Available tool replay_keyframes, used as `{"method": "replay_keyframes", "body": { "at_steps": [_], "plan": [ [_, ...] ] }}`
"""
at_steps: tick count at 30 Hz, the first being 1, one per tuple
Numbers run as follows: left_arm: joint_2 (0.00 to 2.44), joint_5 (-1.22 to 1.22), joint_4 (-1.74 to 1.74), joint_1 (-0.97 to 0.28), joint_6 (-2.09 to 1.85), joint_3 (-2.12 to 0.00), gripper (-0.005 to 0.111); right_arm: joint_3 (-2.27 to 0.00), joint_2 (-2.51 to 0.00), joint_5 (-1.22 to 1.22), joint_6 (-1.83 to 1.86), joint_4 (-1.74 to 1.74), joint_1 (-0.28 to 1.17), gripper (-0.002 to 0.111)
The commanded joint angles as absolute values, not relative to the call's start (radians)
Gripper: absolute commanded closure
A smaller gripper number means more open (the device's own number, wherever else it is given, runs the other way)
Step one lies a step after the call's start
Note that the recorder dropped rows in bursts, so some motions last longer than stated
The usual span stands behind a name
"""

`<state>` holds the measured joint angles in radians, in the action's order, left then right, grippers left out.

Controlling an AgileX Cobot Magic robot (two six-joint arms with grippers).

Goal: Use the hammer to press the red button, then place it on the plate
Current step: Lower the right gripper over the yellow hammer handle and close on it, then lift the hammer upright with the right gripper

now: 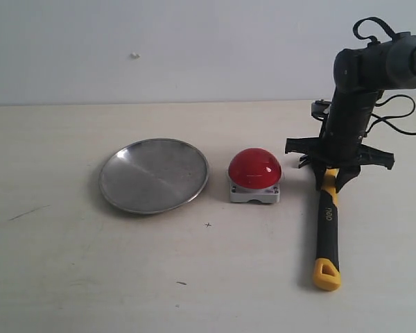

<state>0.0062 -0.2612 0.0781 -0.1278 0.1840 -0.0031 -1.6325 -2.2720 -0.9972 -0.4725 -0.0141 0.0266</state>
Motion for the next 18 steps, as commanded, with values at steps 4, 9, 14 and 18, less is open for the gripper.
{"method": "replay_keyframes", "body": {
  "at_steps": [4,9,14,18],
  "plan": [
    [0.0,-0.256,0.073,-0.129,0.179,0.0,0.107,-1.642,-2.227,-0.85,-0.454,-0.096,0.023,0.108],
    [0.0,-0.256,0.073,-0.129,0.179,0.0,0.107,-1.642,-2.167,-0.839,-0.516,-0.229,0.023,0.108],
    [0.0,-0.256,0.073,-0.129,0.179,0.0,0.107,-1.642,-2.116,-0.827,-0.526,-0.271,0.023,0.108],
    [0.0,-0.256,0.073,-0.129,0.179,0.0,0.107,-1.642,-2.053,-0.841,-0.504,-0.253,0.033,0.108]
  ]
}}
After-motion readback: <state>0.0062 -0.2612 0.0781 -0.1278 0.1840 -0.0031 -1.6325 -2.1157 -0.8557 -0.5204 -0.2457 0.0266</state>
